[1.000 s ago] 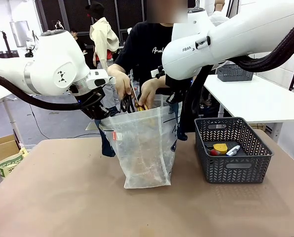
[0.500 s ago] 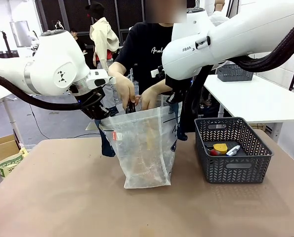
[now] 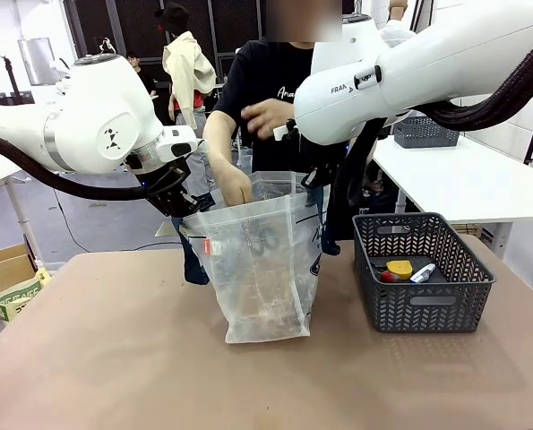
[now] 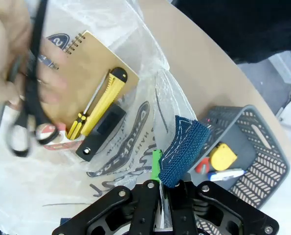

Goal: Transfer purchased items from the store into the shopping bag.
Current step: Move the Reusable shopping bag to the right side of the table.

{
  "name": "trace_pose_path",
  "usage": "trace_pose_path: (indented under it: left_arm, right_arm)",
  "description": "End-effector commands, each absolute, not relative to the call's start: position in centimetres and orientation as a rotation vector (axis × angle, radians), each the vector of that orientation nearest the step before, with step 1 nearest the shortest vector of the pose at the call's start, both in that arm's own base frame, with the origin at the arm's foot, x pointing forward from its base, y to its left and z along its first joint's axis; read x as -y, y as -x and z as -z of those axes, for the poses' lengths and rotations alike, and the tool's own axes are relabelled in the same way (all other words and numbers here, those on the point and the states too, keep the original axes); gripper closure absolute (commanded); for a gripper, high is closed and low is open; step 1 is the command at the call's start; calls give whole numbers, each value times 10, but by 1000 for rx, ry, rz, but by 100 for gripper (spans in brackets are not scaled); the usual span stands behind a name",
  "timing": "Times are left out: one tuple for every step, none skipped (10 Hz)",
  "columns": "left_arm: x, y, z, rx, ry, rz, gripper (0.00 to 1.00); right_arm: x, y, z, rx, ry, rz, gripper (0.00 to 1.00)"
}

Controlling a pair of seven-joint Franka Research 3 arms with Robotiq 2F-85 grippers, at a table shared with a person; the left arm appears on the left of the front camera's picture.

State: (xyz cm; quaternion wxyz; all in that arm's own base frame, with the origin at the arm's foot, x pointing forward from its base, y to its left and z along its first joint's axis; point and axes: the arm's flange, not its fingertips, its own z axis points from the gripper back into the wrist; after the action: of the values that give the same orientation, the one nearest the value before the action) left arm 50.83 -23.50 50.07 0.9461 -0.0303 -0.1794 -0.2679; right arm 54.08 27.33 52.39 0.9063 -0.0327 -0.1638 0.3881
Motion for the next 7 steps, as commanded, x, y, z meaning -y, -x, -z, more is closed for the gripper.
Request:
trace_pose_path:
  left_arm:
    - [233, -509, -502, 369, 49, 550, 100]
    - [233, -509, -502, 369, 49, 550, 100]
    - [233, -509, -502, 369, 49, 550, 100]
    - [233, -509, -502, 369, 49, 550, 100]
    - [233, -509, -502, 369, 49, 550, 100]
    - [233, -509, -502, 369, 49, 550, 100]
    - [233, -509, -502, 369, 49, 550, 100]
  right_arm:
    - [-271, -541, -522, 333, 68, -796, 100]
    - [-271, -541, -522, 333, 68, -796, 100]
    - [-271, -541, -522, 333, 68, -796, 100]
    - [-271, -541, -522, 333, 68, -796, 100]
    - [-271, -541, -522, 333, 68, -796, 100]
    - [-271, -541, -522, 333, 68, -796, 100]
    - [-271, -541, -522, 333, 68, -796, 100]
